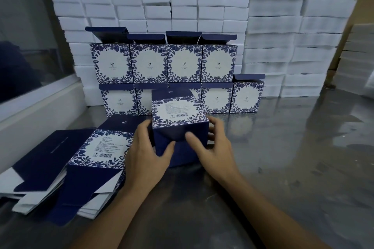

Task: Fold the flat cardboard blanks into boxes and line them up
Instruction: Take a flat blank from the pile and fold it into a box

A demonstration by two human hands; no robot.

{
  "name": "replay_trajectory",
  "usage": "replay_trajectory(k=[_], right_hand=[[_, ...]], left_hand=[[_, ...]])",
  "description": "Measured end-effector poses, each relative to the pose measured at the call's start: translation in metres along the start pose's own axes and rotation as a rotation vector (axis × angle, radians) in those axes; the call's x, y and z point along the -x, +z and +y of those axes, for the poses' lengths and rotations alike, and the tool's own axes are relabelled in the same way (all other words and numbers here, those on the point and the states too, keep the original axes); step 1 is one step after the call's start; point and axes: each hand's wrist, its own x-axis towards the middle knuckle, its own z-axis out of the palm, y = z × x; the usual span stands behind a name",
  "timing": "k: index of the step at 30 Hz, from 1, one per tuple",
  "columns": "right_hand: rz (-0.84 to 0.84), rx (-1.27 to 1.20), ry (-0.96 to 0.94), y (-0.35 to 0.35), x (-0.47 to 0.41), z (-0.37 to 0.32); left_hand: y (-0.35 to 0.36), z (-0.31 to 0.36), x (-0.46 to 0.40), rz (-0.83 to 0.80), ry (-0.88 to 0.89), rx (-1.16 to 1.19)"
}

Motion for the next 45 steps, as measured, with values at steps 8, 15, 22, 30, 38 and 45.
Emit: replay_trajectory(k=[8, 15, 22, 30, 38, 45], right_hand=[[0.181, -0.308, 0.167, 0.001, -0.006, -0.01], [0.244, -0.213, 0.206, -0.003, -0.01, -0.004], [0.102, -0.078, 0.248, 0.003, -0.005, -0.005], [-0.017, -0.335, 0.273, 0.008, 0.0, -0.011], [0.185, -0.133, 0.225, 0.0, -0.007, -0.004], [0.251, -0.138, 0.226, -0.004, -0.011, 0.001]], left_hand=[[-0.009, 0.008, 0.005, -0.106, 0.228, 0.193], [-0.001, 0.002, 0.0, 0.024, 0.044, 0.211], [0.0, -0.003, -0.006, -0.143, -0.285, 0.328], [-0.006, 0.004, -0.003, -0.205, -0.151, 0.569], [-0.006, 0.006, 0.0, -0.226, -0.017, 0.34], [-0.002, 0.008, 0.001, -0.053, 0.295, 0.081]])
